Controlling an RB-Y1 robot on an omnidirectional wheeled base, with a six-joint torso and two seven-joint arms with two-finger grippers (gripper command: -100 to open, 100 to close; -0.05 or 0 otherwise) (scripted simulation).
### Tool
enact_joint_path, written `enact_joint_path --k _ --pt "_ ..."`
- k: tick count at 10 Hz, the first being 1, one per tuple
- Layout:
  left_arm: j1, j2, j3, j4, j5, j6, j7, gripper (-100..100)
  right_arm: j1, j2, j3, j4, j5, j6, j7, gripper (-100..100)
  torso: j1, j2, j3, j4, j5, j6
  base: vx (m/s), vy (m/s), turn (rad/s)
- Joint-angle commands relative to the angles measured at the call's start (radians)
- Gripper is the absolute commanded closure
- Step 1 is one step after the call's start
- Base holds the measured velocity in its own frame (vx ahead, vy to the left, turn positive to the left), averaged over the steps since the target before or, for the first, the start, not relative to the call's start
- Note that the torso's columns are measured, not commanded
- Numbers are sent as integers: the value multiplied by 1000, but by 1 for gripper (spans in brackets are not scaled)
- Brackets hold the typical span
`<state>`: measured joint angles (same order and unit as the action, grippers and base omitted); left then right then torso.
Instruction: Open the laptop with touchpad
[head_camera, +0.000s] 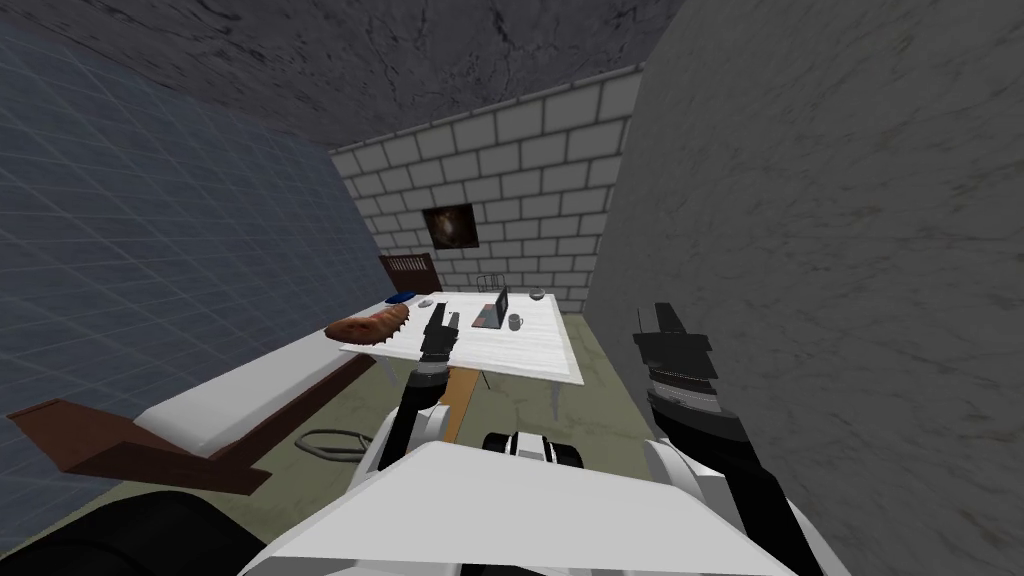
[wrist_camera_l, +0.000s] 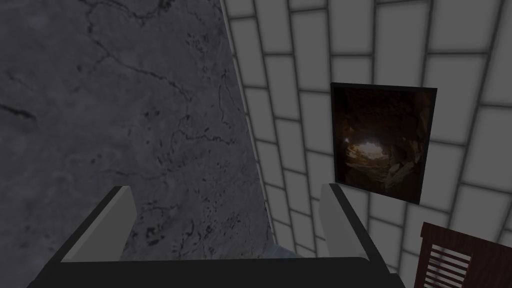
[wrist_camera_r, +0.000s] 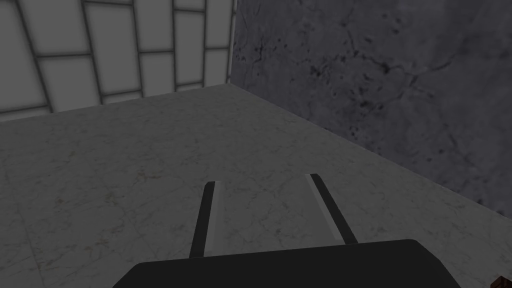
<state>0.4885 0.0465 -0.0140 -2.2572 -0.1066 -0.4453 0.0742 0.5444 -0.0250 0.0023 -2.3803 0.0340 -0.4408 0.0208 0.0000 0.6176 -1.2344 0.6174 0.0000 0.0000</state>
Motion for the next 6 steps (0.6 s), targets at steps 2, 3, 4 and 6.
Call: enact_joint_path --k 2,3,4,6 --pt "-32 46 22 44 -1 1 -20 -100 0 0 0 0 0 0 0 0 0 107 -217 107 0 0 9 -13 -34" --pt "-65 69 45 88 -2 3 -41 -100 0 0 0 0 0 0 0 0 0 116 -236 116 0 0 9 -27 -63" --pt "-85 78 59 115 -2 4 -53 -100 0 0 0 1 0 0 0 0 -1 119 -241 119 0 0 12 -38 -50" --pt "-131 93 90 172 -3 5 -81 -100 0 0 0 1 0 0 0 0 0 120 -242 120 0 0 16 -35 -46"
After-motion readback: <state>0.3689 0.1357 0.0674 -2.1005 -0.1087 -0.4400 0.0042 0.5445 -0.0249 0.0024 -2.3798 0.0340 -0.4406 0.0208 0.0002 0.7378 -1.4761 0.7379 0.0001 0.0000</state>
